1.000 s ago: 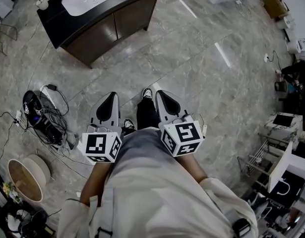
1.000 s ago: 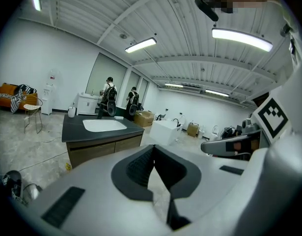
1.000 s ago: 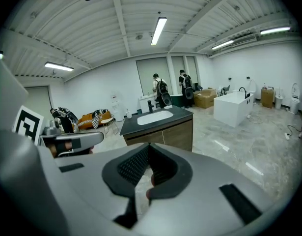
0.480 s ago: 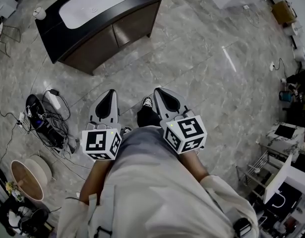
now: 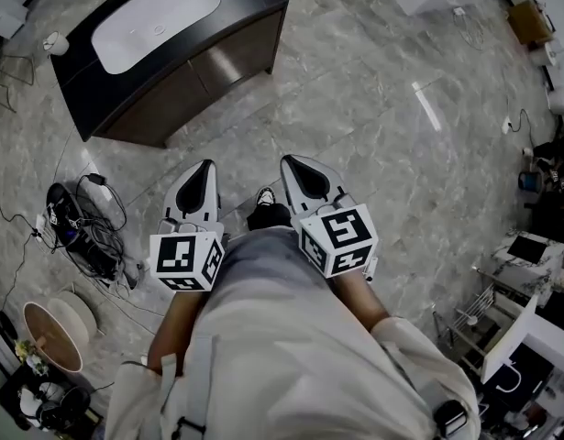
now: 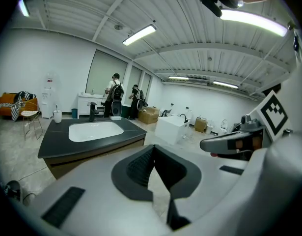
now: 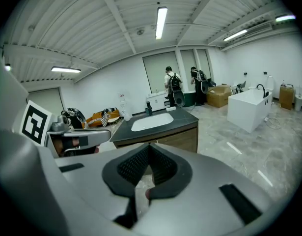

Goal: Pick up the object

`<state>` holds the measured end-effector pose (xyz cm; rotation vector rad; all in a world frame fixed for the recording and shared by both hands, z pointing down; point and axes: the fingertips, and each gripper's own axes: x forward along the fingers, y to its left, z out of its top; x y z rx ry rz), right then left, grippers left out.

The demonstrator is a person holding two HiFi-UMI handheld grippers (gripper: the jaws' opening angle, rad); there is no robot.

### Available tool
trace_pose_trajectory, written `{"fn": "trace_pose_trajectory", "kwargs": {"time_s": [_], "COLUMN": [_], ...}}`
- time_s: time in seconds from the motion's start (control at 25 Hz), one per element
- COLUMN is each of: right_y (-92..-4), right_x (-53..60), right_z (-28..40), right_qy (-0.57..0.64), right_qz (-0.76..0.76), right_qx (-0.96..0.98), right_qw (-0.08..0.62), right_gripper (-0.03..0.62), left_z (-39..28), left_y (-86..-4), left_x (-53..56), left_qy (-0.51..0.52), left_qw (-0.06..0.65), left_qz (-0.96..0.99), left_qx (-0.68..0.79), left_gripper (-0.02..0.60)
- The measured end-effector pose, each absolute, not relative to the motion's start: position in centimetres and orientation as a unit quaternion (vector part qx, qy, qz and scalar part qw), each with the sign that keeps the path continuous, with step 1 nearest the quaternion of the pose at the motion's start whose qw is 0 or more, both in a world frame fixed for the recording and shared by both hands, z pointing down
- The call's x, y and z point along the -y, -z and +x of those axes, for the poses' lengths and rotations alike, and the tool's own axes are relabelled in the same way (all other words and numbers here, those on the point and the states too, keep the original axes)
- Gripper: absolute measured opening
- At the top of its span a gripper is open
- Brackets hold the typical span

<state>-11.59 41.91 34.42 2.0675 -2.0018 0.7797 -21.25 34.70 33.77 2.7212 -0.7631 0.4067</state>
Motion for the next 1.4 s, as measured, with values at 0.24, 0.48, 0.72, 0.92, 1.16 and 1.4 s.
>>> {"fn": "trace_pose_trajectory", "kwargs": {"time_s": [0.24, 0.48, 0.72, 0.92, 1.16, 1.4], "right_y": [-34.8, -34.6, -34.5, -34.9, -35.6, -35.2], "right_x": [-40.9, -40.8, -41.1, -40.6, -38.7, -35.9], "right_z": [-6.9, -4.0, -2.4, -1.5, 0.4, 2.9], "right_qy": [-0.253, -0.246, -0.246, -0.249, -0.253, -0.254], "right_qz": [0.686, 0.679, 0.683, 0.687, 0.694, 0.695], "right_qx": [0.677, 0.686, 0.683, 0.679, 0.670, 0.667], "right_qw": [0.085, 0.083, 0.082, 0.078, 0.080, 0.084], "right_gripper": [0.009, 0.009, 0.009, 0.009, 0.009, 0.009], "left_z": [-17.3, -15.3, -14.4, -13.8, -11.9, -9.2], "left_y": [-34.1, -33.5, -33.3, -33.5, -34.4, -33.9], "left_x": [-33.3, -33.4, -33.6, -32.9, -30.5, -27.7], "left_qy": [-0.137, -0.129, -0.130, -0.129, -0.127, -0.120], "left_qw": [0.140, 0.135, 0.135, 0.135, 0.136, 0.137], "left_qz": [0.940, 0.940, 0.940, 0.942, 0.942, 0.945], "left_qx": [0.281, 0.285, 0.284, 0.280, 0.278, 0.271], "left_gripper": [0.006, 0.006, 0.006, 0.006, 0.006, 0.006]}}
